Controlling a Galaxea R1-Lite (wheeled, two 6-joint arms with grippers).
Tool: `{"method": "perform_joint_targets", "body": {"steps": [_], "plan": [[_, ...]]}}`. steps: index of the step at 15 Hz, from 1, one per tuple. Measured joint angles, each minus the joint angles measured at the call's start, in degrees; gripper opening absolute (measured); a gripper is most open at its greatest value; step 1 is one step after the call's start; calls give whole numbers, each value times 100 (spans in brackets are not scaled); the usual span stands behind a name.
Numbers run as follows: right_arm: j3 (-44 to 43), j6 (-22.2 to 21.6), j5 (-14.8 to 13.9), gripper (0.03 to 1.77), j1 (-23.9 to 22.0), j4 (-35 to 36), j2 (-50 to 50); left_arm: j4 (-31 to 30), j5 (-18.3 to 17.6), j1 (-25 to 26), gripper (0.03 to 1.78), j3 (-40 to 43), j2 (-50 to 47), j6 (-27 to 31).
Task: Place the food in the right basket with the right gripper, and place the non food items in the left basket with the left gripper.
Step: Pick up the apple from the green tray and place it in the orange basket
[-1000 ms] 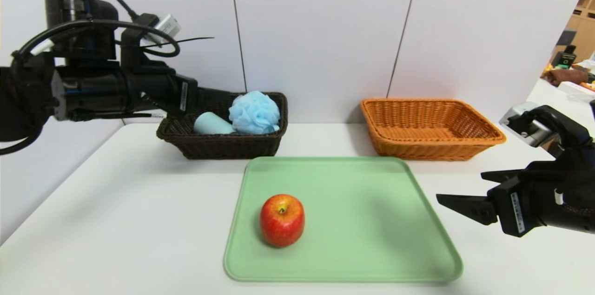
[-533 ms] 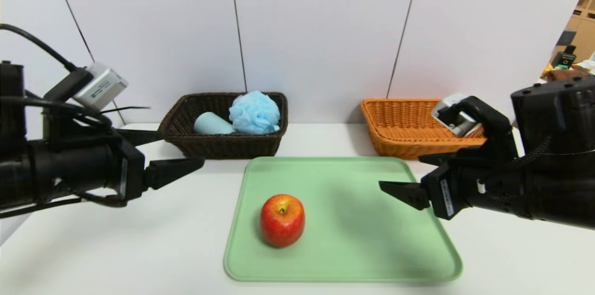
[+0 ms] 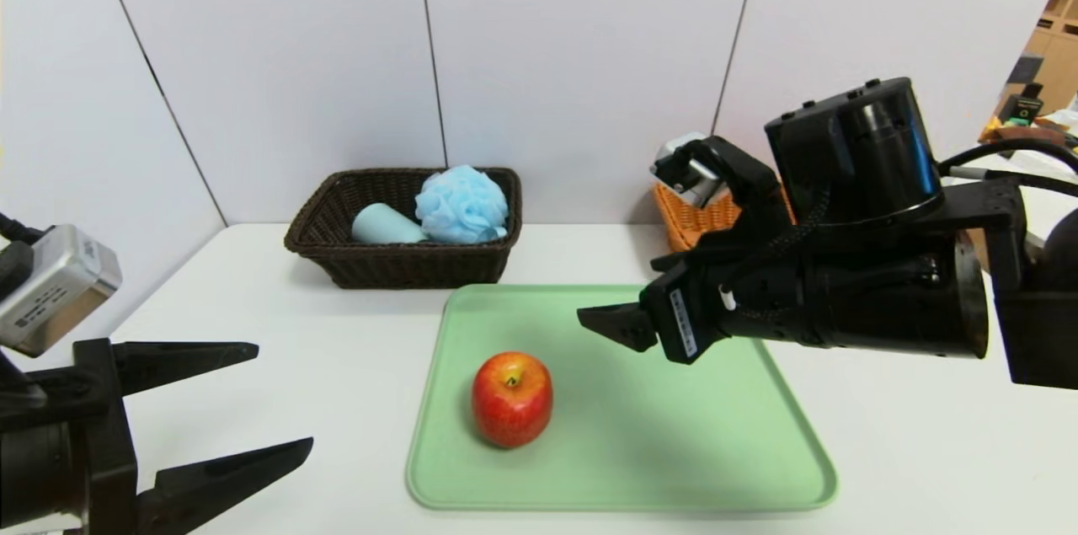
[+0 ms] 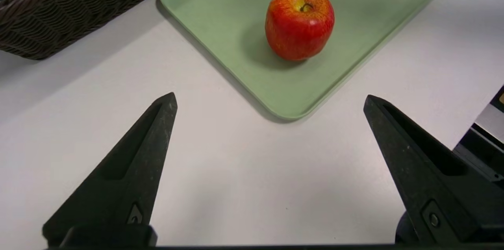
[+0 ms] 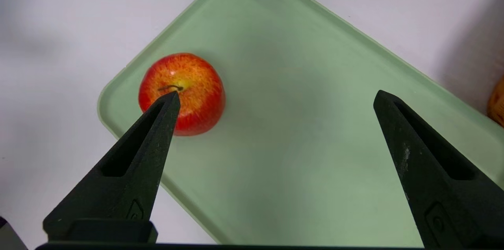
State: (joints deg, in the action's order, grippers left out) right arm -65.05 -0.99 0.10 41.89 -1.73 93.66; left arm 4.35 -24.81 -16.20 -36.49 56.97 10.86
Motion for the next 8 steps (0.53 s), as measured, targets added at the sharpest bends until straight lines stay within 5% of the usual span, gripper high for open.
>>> {"method": "perform_joint_targets", "body": {"steps": [8], "plan": [[-1421,-590,56,169,402,-940,984,176,15,-24,169,-11,-221,40]]}}
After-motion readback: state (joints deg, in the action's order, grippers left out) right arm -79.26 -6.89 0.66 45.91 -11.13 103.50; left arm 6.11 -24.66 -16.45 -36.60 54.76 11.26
